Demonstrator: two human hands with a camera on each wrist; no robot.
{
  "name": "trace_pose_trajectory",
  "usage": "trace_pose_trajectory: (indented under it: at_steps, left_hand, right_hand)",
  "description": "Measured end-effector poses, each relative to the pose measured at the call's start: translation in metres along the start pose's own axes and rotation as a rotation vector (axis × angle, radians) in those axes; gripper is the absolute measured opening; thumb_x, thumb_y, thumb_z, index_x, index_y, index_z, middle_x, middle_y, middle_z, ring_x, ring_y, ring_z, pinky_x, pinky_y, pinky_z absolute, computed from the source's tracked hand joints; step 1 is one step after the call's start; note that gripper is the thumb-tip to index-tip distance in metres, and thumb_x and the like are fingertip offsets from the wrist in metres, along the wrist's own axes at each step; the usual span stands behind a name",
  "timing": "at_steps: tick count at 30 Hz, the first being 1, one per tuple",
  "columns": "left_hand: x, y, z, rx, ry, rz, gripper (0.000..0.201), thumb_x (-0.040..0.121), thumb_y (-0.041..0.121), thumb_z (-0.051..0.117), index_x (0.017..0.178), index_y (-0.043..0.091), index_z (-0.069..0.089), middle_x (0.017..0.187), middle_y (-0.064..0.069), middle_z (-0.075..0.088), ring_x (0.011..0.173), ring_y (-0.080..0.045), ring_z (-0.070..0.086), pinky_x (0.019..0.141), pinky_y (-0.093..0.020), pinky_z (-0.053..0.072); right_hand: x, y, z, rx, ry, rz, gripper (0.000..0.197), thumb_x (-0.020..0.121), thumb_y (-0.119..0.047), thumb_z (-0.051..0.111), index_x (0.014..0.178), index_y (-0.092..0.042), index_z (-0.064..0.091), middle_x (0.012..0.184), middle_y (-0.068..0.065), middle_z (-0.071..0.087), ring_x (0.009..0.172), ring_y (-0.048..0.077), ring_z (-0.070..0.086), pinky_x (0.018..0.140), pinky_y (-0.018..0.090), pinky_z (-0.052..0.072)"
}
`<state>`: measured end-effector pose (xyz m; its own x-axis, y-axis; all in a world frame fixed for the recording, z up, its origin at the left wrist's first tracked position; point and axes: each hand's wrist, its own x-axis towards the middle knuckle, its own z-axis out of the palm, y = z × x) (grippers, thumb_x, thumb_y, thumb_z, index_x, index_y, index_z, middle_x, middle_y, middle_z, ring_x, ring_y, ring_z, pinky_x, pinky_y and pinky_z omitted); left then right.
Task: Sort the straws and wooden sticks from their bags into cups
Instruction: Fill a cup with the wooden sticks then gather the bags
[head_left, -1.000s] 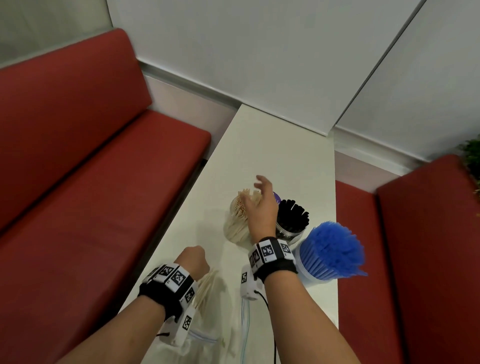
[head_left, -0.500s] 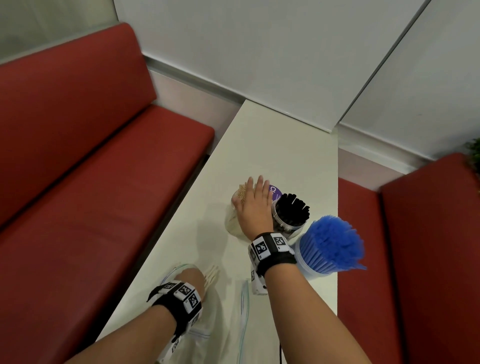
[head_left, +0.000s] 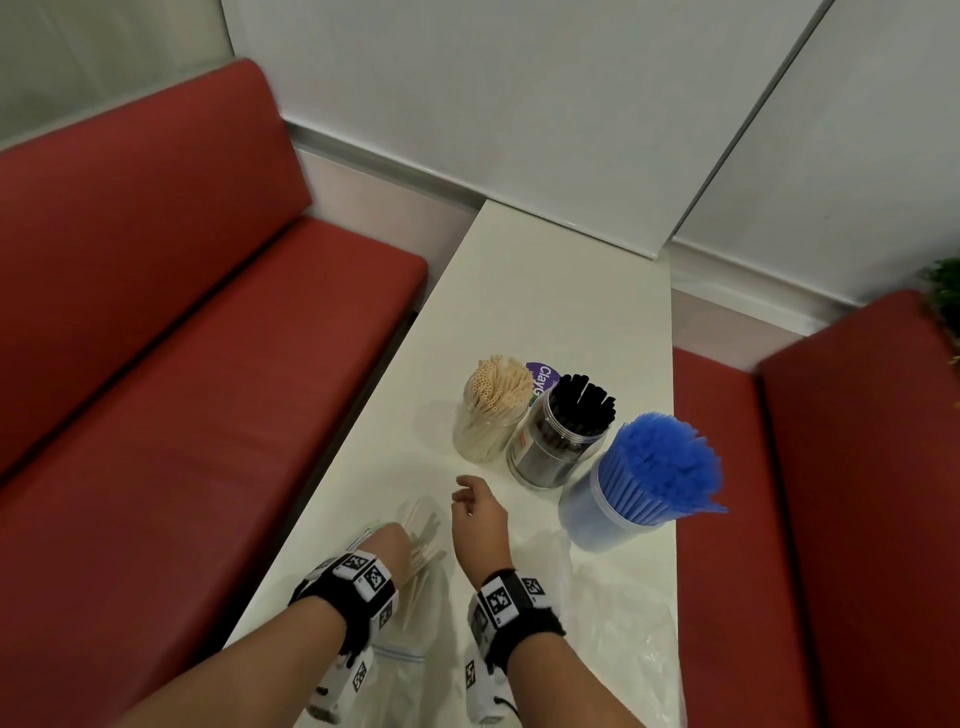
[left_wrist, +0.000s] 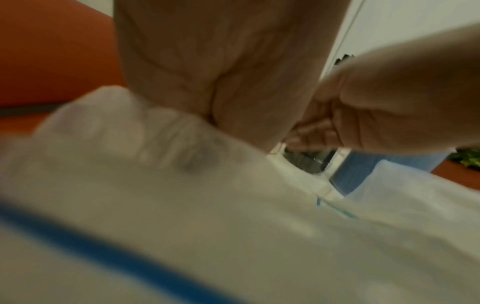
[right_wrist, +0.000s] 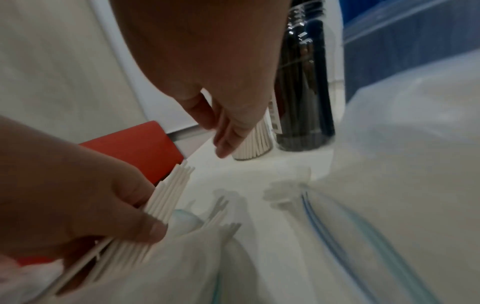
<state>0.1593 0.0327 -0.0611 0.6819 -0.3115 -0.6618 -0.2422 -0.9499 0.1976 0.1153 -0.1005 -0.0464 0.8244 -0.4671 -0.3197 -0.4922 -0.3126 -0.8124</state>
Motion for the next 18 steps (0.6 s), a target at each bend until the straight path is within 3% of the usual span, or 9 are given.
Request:
trace_pose_trajectory:
  at_steps: [2, 4, 8, 11, 13, 16, 18]
  left_hand:
    - [-0.004, -0.001, -0.006, -0.009, 0.031, -0.001, 0.032, 0.100, 0.008, 0.041, 0.130, 0.000, 0.049, 0.127, -0.014, 0.060, 0.117, -0.026, 0.060, 0.096, -0.030, 0.046]
    - [-0.008, 0.000, -0.016, -0.038, 0.067, 0.029, 0.030, 0.102, 0.008, 0.036, 0.130, 0.000, 0.043, 0.126, -0.014, 0.061, 0.115, -0.026, 0.061, 0.095, -0.031, 0.044]
    - [-0.015, 0.005, -0.044, -0.163, 0.089, 0.134, 0.026, 0.103, 0.017, 0.043, 0.123, 0.000, 0.044, 0.123, -0.018, 0.059, 0.111, -0.030, 0.060, 0.089, -0.034, 0.046]
    - [-0.020, 0.010, -0.067, -0.304, 0.132, 0.250, 0.026, 0.102, 0.025, 0.044, 0.116, 0.004, 0.047, 0.118, -0.016, 0.060, 0.107, -0.029, 0.059, 0.084, -0.033, 0.046]
    - [-0.029, 0.014, -0.082, -0.372, 0.151, 0.339, 0.028, 0.102, 0.029, 0.045, 0.117, 0.006, 0.049, 0.117, -0.012, 0.061, 0.107, -0.026, 0.059, 0.089, -0.034, 0.046]
    - [-0.044, 0.020, -0.105, -0.461, 0.193, 0.440, 0.026, 0.102, 0.032, 0.046, 0.115, 0.011, 0.050, 0.110, -0.007, 0.063, 0.102, -0.023, 0.061, 0.092, -0.041, 0.049]
    - [-0.055, 0.024, -0.119, -0.514, 0.226, 0.503, 0.023, 0.102, 0.031, 0.045, 0.114, 0.012, 0.050, 0.106, -0.006, 0.064, 0.097, -0.021, 0.063, 0.088, -0.041, 0.051]
  right_hand:
    - [-0.005, 0.006, 0.002, 0.021, -0.013, 0.121, 0.039, 0.102, -0.004, 0.042, 0.139, -0.010, 0.053, 0.131, 0.009, 0.062, 0.107, 0.015, 0.055, 0.089, 0.022, 0.044]
    - [-0.010, 0.008, 0.002, 0.076, -0.058, 0.147, 0.041, 0.101, -0.004, 0.043, 0.142, -0.010, 0.050, 0.139, 0.009, 0.058, 0.114, 0.015, 0.053, 0.094, 0.024, 0.044]
    - [-0.019, -0.002, -0.001, 0.313, -0.359, 0.135, 0.059, 0.092, 0.006, 0.053, 0.149, -0.008, 0.040, 0.145, 0.013, 0.056, 0.126, 0.021, 0.056, 0.103, 0.033, 0.050]
    - [-0.024, -0.011, -0.001, 0.520, -0.541, 0.116, 0.068, 0.081, 0.005, 0.068, 0.144, -0.003, 0.044, 0.131, 0.018, 0.066, 0.117, 0.029, 0.064, 0.104, 0.040, 0.051]
    - [-0.028, -0.019, 0.000, 0.582, -0.588, 0.032, 0.065, 0.078, 0.003, 0.073, 0.139, -0.004, 0.052, 0.126, 0.018, 0.069, 0.117, 0.032, 0.066, 0.104, 0.045, 0.053]
    - [-0.034, -0.033, -0.001, 0.604, -0.531, -0.008, 0.043, 0.074, -0.008, 0.079, 0.115, -0.010, 0.069, 0.103, 0.012, 0.074, 0.095, 0.023, 0.070, 0.083, 0.033, 0.057]
    - [-0.036, -0.041, -0.004, 0.594, -0.490, -0.004, 0.023, 0.071, -0.016, 0.079, 0.094, -0.013, 0.076, 0.090, 0.008, 0.075, 0.084, 0.019, 0.071, 0.079, 0.028, 0.056]
